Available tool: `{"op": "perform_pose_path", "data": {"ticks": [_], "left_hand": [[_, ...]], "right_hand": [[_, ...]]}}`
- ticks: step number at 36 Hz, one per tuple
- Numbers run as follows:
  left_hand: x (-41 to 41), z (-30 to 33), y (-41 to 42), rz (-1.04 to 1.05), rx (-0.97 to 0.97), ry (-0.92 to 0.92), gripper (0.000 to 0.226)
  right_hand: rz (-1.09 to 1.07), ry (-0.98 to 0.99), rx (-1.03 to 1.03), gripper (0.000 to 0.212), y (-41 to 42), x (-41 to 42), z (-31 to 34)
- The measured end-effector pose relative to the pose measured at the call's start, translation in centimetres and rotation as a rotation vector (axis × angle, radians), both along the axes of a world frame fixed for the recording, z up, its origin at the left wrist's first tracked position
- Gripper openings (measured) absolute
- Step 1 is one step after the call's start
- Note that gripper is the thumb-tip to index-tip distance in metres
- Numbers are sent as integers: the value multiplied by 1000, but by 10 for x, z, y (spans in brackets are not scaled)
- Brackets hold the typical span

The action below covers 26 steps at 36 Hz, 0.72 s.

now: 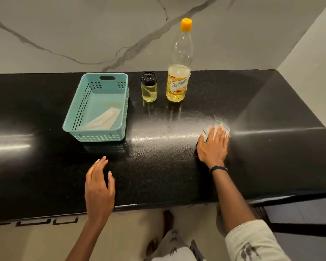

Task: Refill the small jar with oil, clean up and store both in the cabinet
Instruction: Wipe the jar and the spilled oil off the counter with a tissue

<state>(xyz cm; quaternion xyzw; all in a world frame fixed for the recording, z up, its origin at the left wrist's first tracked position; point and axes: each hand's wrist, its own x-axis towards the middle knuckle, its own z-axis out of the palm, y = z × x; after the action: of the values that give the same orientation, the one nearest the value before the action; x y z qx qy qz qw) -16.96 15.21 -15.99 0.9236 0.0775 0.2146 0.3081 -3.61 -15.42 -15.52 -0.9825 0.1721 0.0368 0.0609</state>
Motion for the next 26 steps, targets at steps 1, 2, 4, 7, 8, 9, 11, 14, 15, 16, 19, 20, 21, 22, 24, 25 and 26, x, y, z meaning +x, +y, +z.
{"op": "perform_pose_path", "data": {"ticks": [1, 2, 4, 7, 8, 9, 11, 14, 15, 16, 19, 20, 21, 22, 24, 25, 26], "left_hand": [[0, 0, 0, -2, 4, 2, 40], [0, 0, 0, -1, 7, 1, 40], [0, -1, 2, 2, 13, 1, 40], [1, -2, 2, 3, 23, -1, 39], [1, -2, 2, 3, 25, -8, 39], [0, -2, 1, -2, 28, -13, 39], [0, -2, 1, -9, 35, -18, 38], [-1, -3, 0, -11, 39, -22, 38], [-1, -3, 1, -11, 36, -21, 38], [-2, -4, 1, -9, 35, -21, 38], [-3, -4, 1, -10, 33, -24, 38], [-3, -4, 0, -10, 32, -26, 38], [-3, -4, 0, -9, 31, -28, 38], [-4, -4, 0, -7, 29, -29, 37], [-4, -4, 0, -6, 32, -31, 37], [-4, -4, 0, -6, 34, -32, 37], [-4, -4, 0, -6, 37, -32, 37]], "right_hand": [[-23, 9, 3, 67, 0, -6, -1], [-41, 17, 9, 68, 0, -10, -1], [-55, 22, 1, 69, 1, -21, -3], [-64, -23, -4, 70, 0, -45, -4], [-75, -42, -3, 70, 0, -54, -4], [-85, -55, -2, 70, 0, -63, -3], [-94, -58, -4, 70, 0, -82, -3], [-88, -84, 3, 69, 1, -108, -7], [-85, -93, 6, 70, 1, -117, -7], [-81, -95, 4, 71, 1, -126, -8], [-74, -99, 12, 75, 2, -150, -10], [-72, -102, 17, 76, 3, -158, -11], [-70, -108, 24, 76, 4, -166, -11], [-62, -114, 33, 75, 5, -174, -12], [-23, -123, 77, 72, 8, -189, -12], [13, -119, 111, 71, 9, -196, -11], [64, -114, 150, 70, 11, -203, -8]]}}
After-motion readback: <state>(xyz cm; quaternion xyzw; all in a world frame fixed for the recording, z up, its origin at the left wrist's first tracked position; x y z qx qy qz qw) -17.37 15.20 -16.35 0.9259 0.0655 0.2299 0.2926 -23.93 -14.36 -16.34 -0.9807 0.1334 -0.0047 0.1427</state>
